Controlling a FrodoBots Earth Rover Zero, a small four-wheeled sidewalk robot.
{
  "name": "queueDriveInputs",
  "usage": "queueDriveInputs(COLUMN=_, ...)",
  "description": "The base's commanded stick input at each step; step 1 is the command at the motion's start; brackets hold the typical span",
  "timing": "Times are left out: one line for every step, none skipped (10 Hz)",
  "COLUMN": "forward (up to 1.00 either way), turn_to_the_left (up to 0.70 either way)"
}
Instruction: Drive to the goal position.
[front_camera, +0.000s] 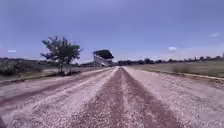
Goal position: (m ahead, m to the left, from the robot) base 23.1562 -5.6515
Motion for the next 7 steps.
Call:
queueDriveInputs(forward=1.0, turn_to_the_left=0.0)
queueDriveInputs(forward=1.0, turn_to_the_left=0.0)
queueDriveInputs(forward=1.0, turn_to_the_left=0.0)
queueDriveInputs(forward=1.0, turn_to_the_left=0.0)
queueDriveInputs(forward=1.0, turn_to_the_left=0.0)
queueDriveInputs(forward=1.0, turn_to_the_left=0.0)
queueDriveInputs(forward=1.0, turn_to_the_left=0.0)
